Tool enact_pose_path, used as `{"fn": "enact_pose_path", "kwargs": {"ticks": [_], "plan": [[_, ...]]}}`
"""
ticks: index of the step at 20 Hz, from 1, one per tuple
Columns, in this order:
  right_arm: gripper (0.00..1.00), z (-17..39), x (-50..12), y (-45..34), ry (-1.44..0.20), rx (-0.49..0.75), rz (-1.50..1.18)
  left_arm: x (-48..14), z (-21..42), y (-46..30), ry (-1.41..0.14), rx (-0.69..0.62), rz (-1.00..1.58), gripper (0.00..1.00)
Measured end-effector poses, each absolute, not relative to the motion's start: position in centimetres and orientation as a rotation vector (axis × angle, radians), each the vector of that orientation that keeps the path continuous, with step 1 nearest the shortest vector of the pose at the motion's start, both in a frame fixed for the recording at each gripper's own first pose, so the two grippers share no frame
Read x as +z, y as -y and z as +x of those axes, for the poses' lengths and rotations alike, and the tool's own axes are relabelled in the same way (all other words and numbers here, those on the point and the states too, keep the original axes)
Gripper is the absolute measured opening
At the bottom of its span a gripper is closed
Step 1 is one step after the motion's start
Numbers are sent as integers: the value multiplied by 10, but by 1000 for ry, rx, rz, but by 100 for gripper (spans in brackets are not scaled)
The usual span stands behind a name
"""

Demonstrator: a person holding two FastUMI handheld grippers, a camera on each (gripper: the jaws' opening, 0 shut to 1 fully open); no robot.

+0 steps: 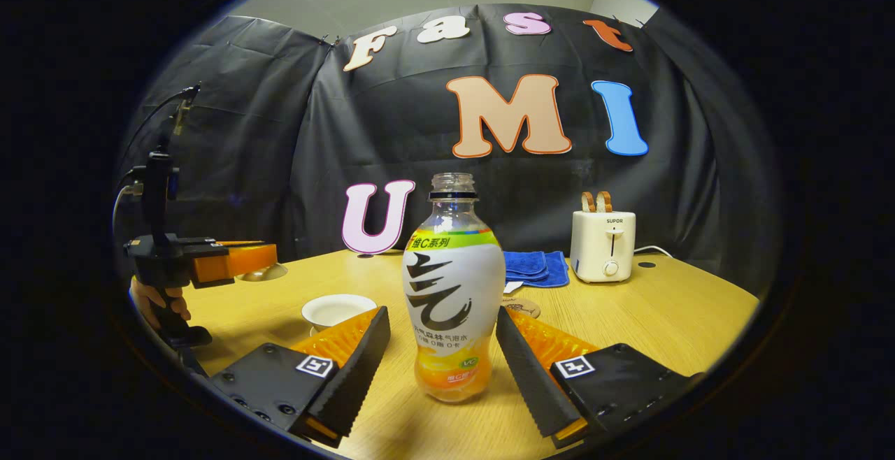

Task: Open the teacup lid with one hand, grasp the water bottle and pour water into the teacup with the other hand; after pouring, place the water bottle on the coaster and then close the teacup lid.

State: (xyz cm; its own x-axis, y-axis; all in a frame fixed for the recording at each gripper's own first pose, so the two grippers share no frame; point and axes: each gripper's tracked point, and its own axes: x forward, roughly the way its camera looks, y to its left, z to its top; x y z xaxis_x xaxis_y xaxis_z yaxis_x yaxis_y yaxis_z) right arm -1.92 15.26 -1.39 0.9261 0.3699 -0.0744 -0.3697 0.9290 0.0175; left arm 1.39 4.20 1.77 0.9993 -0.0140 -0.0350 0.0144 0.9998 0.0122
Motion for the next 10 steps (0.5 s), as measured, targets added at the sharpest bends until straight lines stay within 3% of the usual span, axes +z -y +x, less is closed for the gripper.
{"fn": "enact_pose_path", "kwargs": {"ticks": [2, 5, 7, 10], "plan": [[96, -17, -16, -153, -83, 368, -1, 18, 13, -44, -34, -11, 8, 23], [78, -13, -16, -154, -84, 352, -2, 18, 12, -47, -33, -3, 10, 23], [77, -11, -17, -154, -87, 348, -10, 18, 13, -46, -34, -5, 6, 23], [68, -12, -17, -156, -84, 354, -20, 18, 12, -47, -35, -5, 2, 23]]}}
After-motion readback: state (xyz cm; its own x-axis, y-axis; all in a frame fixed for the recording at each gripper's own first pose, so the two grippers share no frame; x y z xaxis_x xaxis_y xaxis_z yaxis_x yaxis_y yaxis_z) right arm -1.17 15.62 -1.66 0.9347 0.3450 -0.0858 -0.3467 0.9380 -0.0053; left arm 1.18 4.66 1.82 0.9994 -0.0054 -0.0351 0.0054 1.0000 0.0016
